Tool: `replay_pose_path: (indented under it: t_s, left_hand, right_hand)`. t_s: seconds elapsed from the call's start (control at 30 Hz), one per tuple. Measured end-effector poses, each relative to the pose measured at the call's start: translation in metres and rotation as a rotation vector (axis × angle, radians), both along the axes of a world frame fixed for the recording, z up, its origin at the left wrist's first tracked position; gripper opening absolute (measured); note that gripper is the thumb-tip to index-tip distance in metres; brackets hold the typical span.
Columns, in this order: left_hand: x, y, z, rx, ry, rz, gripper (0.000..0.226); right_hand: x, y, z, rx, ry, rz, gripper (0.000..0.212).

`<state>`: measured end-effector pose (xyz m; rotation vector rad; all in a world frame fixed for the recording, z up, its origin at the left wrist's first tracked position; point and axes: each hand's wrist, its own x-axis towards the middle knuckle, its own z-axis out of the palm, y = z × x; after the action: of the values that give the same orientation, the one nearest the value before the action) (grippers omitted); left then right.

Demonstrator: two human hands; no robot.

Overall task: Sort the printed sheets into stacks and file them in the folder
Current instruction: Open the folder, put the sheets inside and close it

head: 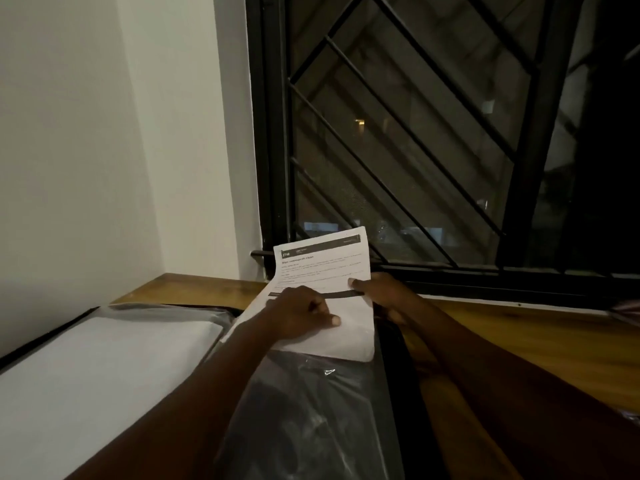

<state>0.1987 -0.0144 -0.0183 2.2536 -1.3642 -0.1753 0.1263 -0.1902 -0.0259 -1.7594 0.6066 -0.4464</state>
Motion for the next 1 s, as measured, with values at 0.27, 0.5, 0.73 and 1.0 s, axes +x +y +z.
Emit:
replay_pose_path:
  t_s: [0.27, 0.5, 0.73, 1.0]
  left_hand:
    - [-0.009, -0.03, -0.002, -0.203, -0.011, 0.05, 0.014]
    - [-0.007, -0.035, -0.019, -0.181, -0.079, 0.082, 0.013]
    - [-0.013, -0.032, -0.017, -0.122, -0.055, 0.059, 0.027]
    - [-0.016, -0.031, -0.007, -0.107, -0.076, 0.045, 0.027]
  right_hand:
    - [0.013, -0.016, 0.006, -0.161, 0.028, -0.198, 0.027]
    - [-0.019, -0.022, 0.037, 0.003, 0.43, 0.285, 0.022]
    - [-0.008, -0.025, 0.019, 0.06, 0.169, 0.106, 0.019]
    - [-0.004, -0.02, 0.021, -0.142, 0.117, 0.065, 0.065]
